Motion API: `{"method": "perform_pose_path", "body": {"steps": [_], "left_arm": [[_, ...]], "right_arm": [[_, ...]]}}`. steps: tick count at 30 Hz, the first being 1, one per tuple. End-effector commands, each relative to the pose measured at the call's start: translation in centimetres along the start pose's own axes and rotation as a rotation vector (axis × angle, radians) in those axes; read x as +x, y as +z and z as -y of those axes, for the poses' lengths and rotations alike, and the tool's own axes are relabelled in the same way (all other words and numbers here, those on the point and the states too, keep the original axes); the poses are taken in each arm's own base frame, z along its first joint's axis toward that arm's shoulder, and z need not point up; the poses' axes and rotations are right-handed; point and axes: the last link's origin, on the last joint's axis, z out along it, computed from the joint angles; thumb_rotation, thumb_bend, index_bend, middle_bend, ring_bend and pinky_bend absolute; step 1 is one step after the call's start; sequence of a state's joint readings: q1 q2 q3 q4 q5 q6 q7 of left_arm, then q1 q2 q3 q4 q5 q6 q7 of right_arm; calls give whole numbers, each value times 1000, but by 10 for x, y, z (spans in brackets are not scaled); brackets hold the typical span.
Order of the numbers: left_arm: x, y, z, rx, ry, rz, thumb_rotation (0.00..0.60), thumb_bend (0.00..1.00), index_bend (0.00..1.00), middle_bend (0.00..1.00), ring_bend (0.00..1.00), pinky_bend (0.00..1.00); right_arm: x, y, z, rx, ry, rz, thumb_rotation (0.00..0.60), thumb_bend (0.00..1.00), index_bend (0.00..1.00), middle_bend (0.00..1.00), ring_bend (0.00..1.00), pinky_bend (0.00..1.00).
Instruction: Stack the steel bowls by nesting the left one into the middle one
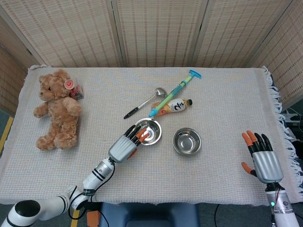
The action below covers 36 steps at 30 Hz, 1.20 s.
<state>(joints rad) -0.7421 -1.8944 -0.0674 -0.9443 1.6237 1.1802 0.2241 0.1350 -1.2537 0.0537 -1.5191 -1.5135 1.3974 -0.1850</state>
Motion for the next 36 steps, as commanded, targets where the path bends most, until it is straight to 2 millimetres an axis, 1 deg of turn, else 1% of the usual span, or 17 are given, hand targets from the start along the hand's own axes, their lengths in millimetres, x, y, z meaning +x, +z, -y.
{"method": "perform_pose_path", "body": {"steps": [1,2,5,8,11,13,16,18,20,23,24,26,28,33,36], "left_arm": [[1,-57,27,97,30,52,600,452,0,0,0,89],[1,-70,33,122,37,63,600,451,0,0,0,89],[3,-95,46,181,45,79,600,450,0,0,0,88],[7,-111,57,224,55,81,600,452,0,0,0,89],[13,-122,65,247,62,75,600,449,0,0,0,89],[15,-128,70,260,63,71,600,448,0,0,0,88],[20,-136,77,283,63,67,600,448,0,0,0,89],[23,-140,82,295,63,59,600,448,0,0,0,89],[26,-143,85,301,62,50,600,449,0,0,0,88],[30,-147,89,308,63,42,600,451,0,0,0,88],[30,-148,90,310,62,41,600,452,0,0,0,88],[32,-151,92,318,58,38,600,452,0,0,0,89],[33,-153,94,322,58,34,600,453,0,0,0,89],[37,-156,96,329,56,24,600,453,0,0,0,89],[38,-157,99,337,51,26,600,453,0,0,0,89]], "right_arm": [[-13,19,22,102,-48,60,600,123,0,0,0,0],[-17,27,29,125,-58,83,600,123,2,0,0,0],[-27,46,47,176,-78,119,600,123,62,0,0,0],[-41,65,63,206,-86,158,600,123,135,0,0,0],[-55,82,80,234,-85,194,600,124,191,0,0,0],[-60,90,89,251,-90,205,600,131,227,0,0,0],[-69,100,106,290,-97,203,600,189,311,0,0,0],[-73,105,115,310,-97,195,600,242,395,0,0,0],[-76,108,121,314,-92,174,600,328,514,0,0,0],[-79,110,127,321,-80,150,600,384,635,0,0,0],[-79,110,128,324,-77,143,600,398,677,4,0,0],[-77,109,131,339,-68,120,600,416,720,14,0,0],[-71,108,134,354,-49,88,600,422,738,20,0,0],[-49,106,148,419,-18,5,600,422,732,21,0,0],[-38,113,165,460,-28,-26,600,422,724,20,0,0]]}}
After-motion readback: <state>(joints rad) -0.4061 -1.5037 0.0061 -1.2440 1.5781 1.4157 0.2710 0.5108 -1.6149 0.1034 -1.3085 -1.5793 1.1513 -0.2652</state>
